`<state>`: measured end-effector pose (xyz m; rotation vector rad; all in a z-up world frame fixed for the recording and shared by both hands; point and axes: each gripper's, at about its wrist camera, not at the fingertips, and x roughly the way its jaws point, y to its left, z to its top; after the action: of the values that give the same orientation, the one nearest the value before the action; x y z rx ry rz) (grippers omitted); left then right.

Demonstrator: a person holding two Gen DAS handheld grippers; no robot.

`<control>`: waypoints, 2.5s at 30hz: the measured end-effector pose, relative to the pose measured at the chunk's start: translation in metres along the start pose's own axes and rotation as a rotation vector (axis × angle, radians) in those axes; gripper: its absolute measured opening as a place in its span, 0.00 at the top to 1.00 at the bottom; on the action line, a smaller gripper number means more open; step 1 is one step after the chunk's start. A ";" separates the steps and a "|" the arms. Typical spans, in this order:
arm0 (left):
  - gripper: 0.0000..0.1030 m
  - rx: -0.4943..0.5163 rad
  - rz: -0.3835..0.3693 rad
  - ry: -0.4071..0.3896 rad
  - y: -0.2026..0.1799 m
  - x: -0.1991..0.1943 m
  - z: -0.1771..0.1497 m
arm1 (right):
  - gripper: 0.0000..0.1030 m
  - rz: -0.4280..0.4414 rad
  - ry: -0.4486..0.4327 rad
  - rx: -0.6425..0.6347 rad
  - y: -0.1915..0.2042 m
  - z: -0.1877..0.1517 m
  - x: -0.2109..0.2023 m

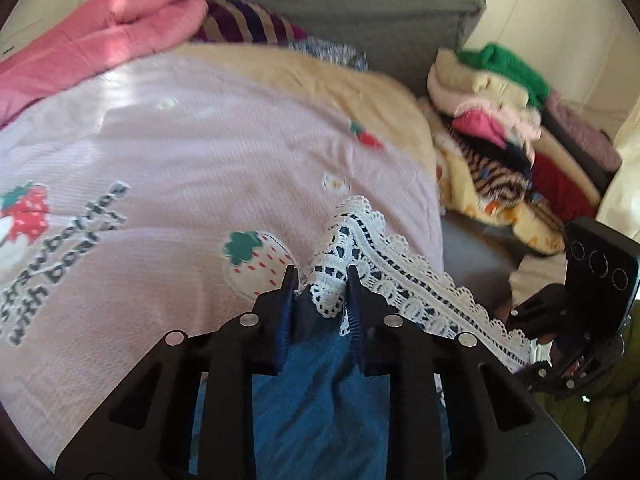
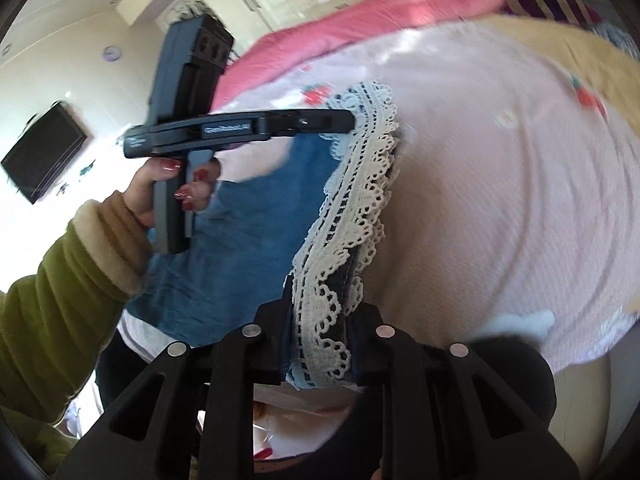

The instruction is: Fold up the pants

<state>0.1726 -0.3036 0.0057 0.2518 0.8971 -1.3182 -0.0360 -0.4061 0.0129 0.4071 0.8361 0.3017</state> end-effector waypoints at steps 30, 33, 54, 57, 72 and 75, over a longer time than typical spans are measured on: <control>0.31 -0.406 0.241 -0.287 0.089 -0.207 -0.164 | 0.44 0.027 0.261 -0.587 0.222 -0.031 0.165; 0.29 -0.428 0.310 -0.351 0.077 -0.227 -0.170 | 0.43 0.114 0.239 -0.613 0.227 -0.038 0.149; 0.20 -0.291 0.550 -0.269 -0.082 -0.182 -0.227 | 0.39 0.019 0.150 -0.137 0.100 0.052 0.126; 0.20 -0.266 0.596 -0.228 -0.088 -0.167 -0.232 | 0.63 0.016 0.185 -0.160 0.100 0.052 0.135; 0.38 -0.310 0.574 -0.149 -0.076 -0.147 -0.253 | 0.90 0.101 0.186 -0.171 0.156 0.120 0.196; 0.38 -0.315 0.567 -0.154 -0.073 -0.148 -0.256 | 0.90 0.053 0.242 -0.184 0.163 0.123 0.237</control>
<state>0.0011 -0.0554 -0.0357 0.1397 0.8108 -0.6518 0.1929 -0.1924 0.0078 0.2233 1.0253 0.4795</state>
